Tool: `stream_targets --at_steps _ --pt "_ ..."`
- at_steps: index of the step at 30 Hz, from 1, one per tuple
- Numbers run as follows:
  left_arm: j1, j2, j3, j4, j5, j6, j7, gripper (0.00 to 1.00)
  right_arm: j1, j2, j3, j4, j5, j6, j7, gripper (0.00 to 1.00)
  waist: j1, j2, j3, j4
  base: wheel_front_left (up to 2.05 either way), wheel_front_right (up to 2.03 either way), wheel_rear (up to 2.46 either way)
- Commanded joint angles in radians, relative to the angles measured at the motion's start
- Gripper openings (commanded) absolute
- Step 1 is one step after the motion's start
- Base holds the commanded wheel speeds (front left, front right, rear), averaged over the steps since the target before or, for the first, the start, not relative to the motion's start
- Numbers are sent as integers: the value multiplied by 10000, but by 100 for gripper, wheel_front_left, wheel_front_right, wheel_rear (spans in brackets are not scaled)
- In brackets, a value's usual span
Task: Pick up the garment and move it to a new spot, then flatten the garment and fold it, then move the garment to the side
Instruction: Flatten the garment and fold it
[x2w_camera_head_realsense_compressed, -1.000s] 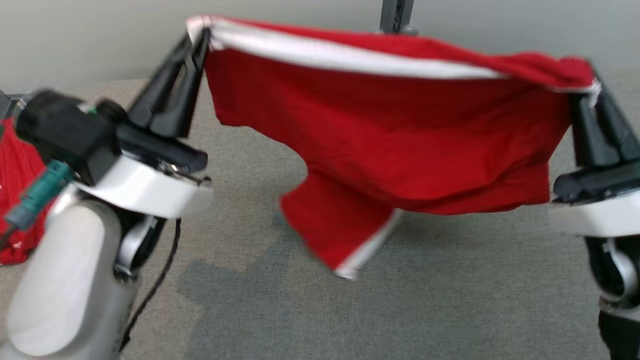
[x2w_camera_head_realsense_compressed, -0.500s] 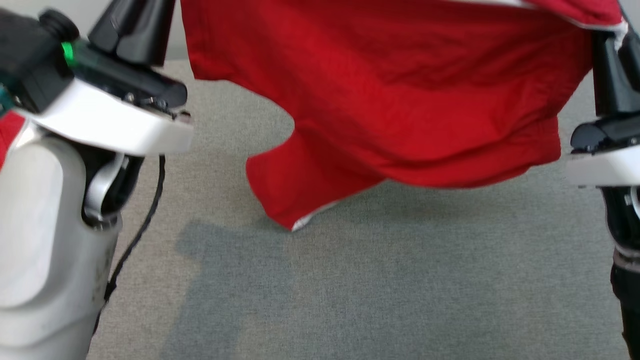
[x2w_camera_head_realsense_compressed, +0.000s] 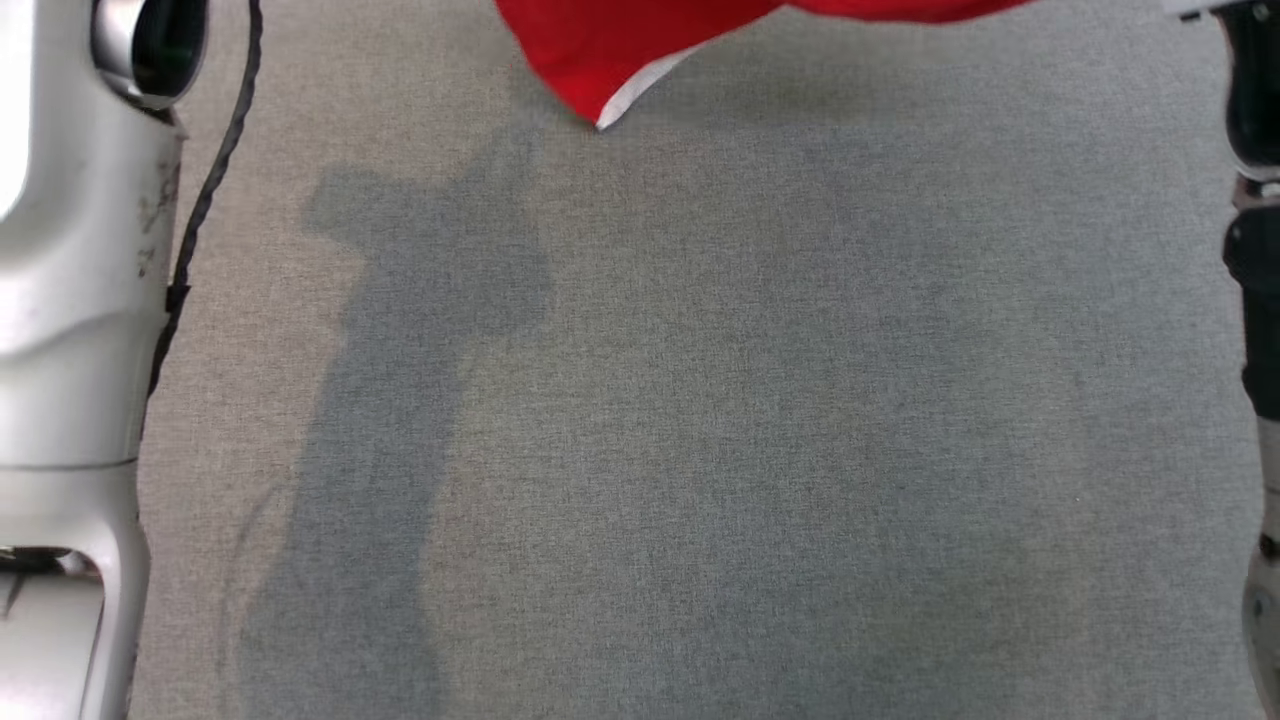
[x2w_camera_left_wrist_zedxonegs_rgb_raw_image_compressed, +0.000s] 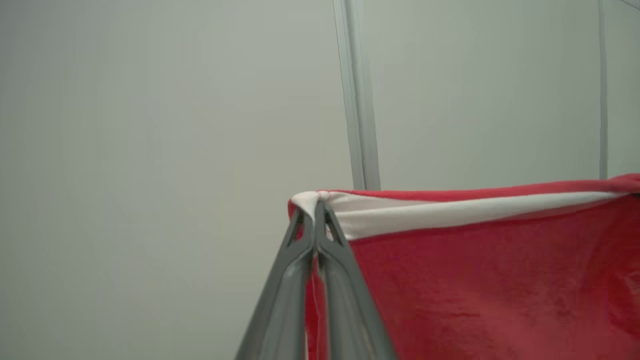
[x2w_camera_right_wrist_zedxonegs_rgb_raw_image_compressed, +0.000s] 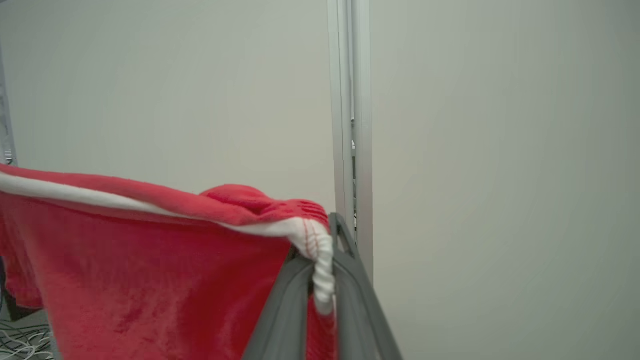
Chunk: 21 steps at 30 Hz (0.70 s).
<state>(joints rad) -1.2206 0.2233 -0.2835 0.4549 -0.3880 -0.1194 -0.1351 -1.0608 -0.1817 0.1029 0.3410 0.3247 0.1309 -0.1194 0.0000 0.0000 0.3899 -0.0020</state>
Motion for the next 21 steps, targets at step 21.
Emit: stream_targets --at_steps 21 --pt "1745 -1448 -1507 6222 -1806 -112 -1271 0 625 981 1253 6329 610 -2 -1472 0 0 0 347 213 0 0 0"
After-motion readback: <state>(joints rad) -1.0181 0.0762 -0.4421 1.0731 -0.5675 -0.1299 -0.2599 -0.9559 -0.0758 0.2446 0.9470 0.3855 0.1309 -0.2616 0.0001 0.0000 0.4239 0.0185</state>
